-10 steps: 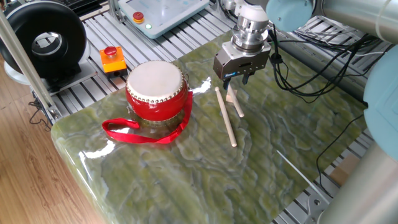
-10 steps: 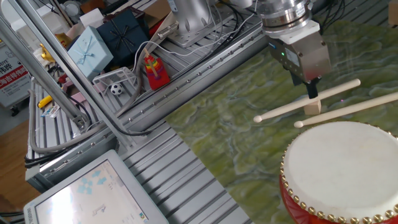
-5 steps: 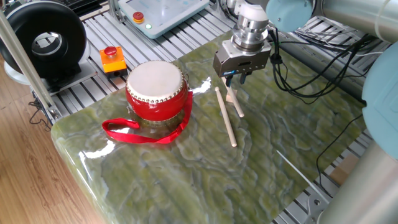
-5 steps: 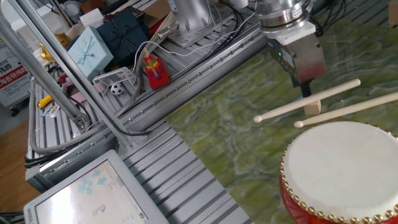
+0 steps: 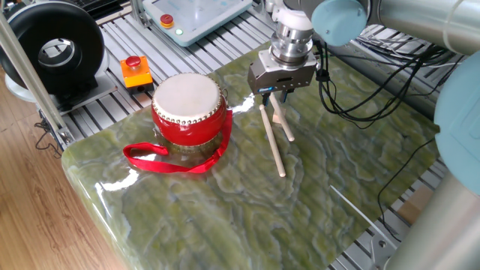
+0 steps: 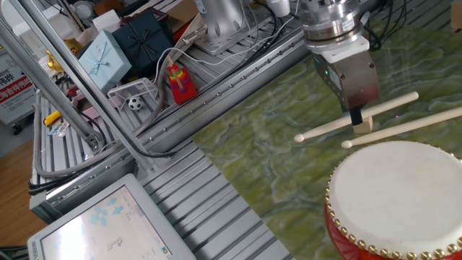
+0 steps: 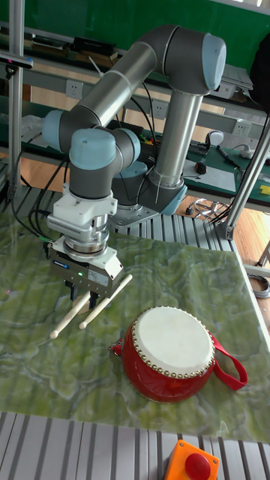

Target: Play the drum

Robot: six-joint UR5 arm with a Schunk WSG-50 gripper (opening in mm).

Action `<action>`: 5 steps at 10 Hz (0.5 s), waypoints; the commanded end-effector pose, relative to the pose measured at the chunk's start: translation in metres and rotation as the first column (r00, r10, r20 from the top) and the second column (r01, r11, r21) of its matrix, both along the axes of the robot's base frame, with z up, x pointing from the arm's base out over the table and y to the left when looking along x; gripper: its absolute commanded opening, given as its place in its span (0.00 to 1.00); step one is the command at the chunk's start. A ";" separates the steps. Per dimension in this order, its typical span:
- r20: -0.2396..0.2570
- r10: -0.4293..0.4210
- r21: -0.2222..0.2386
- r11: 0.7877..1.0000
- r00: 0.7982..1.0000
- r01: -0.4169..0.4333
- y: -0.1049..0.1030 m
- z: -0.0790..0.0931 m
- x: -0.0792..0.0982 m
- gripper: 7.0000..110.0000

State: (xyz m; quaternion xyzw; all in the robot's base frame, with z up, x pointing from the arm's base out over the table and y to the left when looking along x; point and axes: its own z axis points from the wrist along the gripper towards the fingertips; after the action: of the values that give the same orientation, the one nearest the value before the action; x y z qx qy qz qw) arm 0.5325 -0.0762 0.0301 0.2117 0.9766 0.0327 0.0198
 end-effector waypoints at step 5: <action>-0.010 -0.033 -0.017 0.999 0.999 0.033 -0.003 -0.007 -0.005 0.15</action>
State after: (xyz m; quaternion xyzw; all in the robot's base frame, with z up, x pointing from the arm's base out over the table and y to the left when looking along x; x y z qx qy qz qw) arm 0.5295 -0.0773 0.0245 0.2200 0.9751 0.0223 0.0187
